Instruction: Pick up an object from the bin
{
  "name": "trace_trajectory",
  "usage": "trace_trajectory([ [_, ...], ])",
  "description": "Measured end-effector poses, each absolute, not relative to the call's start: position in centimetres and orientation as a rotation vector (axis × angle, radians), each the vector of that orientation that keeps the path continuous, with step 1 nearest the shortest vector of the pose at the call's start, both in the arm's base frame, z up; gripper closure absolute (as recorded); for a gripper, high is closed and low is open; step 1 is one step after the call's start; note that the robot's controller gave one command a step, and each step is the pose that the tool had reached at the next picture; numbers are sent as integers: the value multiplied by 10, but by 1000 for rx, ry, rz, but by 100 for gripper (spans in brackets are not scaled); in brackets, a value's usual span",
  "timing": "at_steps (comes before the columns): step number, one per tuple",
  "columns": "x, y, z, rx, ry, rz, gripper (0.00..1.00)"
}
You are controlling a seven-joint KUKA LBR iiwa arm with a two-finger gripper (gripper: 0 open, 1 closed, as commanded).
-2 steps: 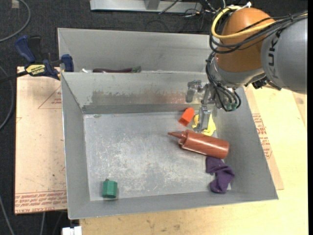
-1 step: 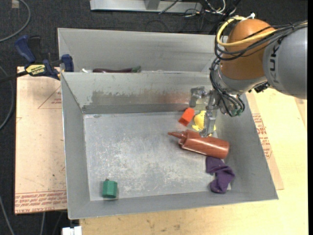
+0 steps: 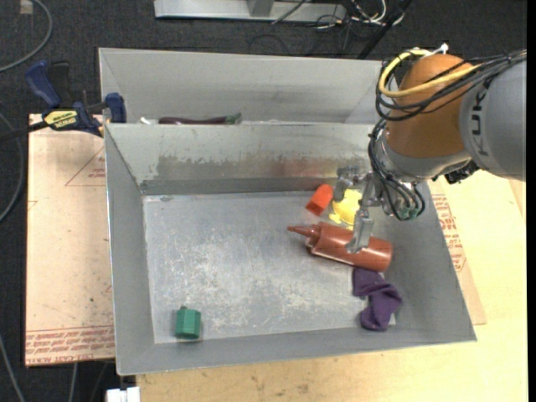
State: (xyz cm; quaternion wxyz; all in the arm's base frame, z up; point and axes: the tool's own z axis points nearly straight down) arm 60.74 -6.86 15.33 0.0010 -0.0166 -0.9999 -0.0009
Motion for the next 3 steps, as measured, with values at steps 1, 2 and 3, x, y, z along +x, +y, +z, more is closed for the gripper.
trace_trajectory([
  [1, 609, -80, 145, -440, -3115, -4, 0],
  [2, 601, -93, 108, -176, -3141, -2, 0],
  [3, 605, -113, 71, -359, -3127, -8, 100],
])
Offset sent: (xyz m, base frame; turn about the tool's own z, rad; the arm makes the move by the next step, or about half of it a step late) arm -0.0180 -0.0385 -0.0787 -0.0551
